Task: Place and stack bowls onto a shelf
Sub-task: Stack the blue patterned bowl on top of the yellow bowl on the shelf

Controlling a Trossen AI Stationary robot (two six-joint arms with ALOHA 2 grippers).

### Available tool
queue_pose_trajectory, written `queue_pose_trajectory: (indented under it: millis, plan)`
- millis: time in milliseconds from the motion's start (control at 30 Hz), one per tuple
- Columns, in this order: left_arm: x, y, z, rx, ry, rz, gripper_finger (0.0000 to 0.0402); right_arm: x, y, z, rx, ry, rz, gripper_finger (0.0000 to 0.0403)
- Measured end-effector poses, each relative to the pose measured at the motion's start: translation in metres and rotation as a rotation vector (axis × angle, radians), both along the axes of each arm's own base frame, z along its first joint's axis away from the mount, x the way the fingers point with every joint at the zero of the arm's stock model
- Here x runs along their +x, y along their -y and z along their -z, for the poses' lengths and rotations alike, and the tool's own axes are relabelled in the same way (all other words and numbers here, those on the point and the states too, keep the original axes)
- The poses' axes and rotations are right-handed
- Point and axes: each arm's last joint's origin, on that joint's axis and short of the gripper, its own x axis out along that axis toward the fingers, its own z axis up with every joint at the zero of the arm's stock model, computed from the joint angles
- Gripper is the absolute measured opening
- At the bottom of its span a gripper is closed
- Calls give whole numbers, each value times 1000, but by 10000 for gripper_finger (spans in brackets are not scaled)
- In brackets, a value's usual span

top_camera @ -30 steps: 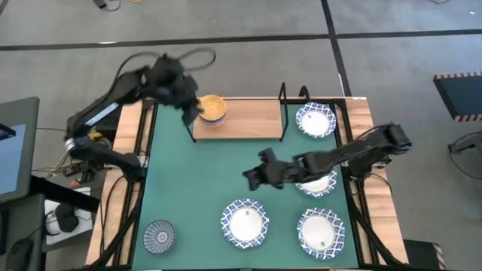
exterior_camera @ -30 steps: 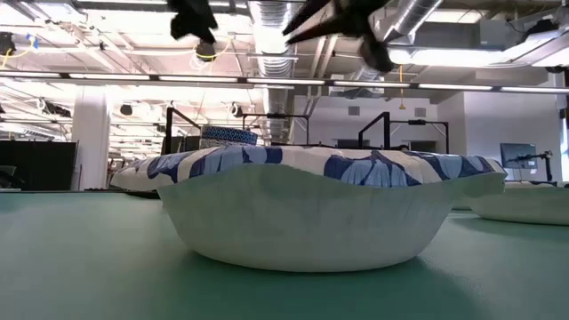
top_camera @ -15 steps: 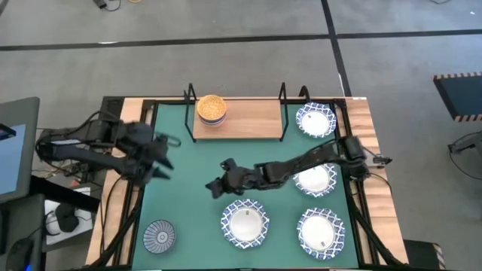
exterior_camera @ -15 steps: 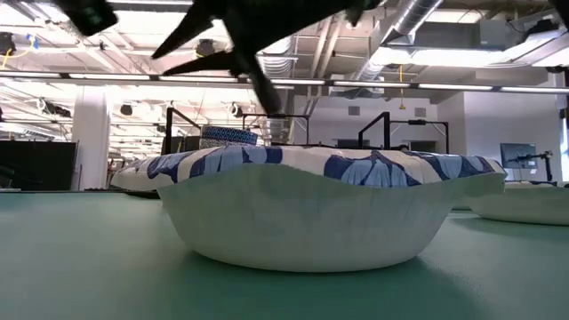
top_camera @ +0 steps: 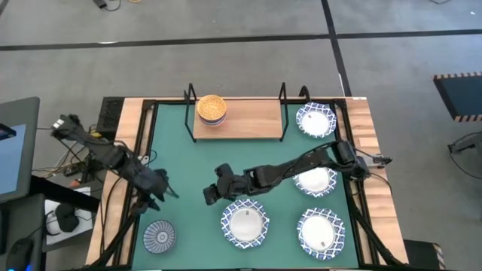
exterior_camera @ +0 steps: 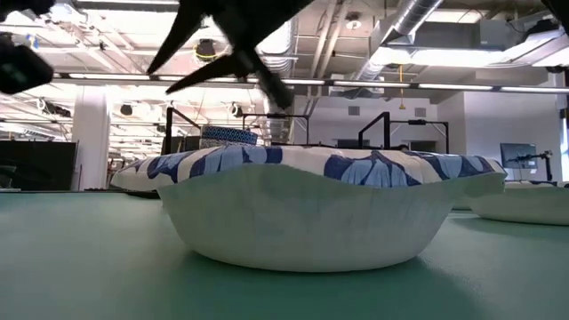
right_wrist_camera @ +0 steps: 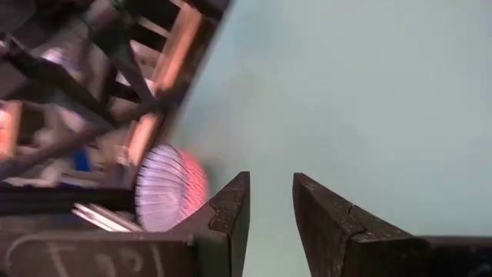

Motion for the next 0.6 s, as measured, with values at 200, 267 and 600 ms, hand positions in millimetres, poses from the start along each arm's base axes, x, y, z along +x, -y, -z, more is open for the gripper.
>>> queue_pose_trajectory:
  millis: [200, 267, 600]
  plan:
    - [-4, 17, 22, 58, -48, 73, 169, -17, -22, -5, -39, -69, 9, 128]
    - [-5, 21, 27, 64, -43, 83, 169, -19, -26, -6, -38, -79, 5, 128]
    - [5, 37, 46, 64, -19, 56, 169, -21, -29, -10, -8, -67, 28, 128]
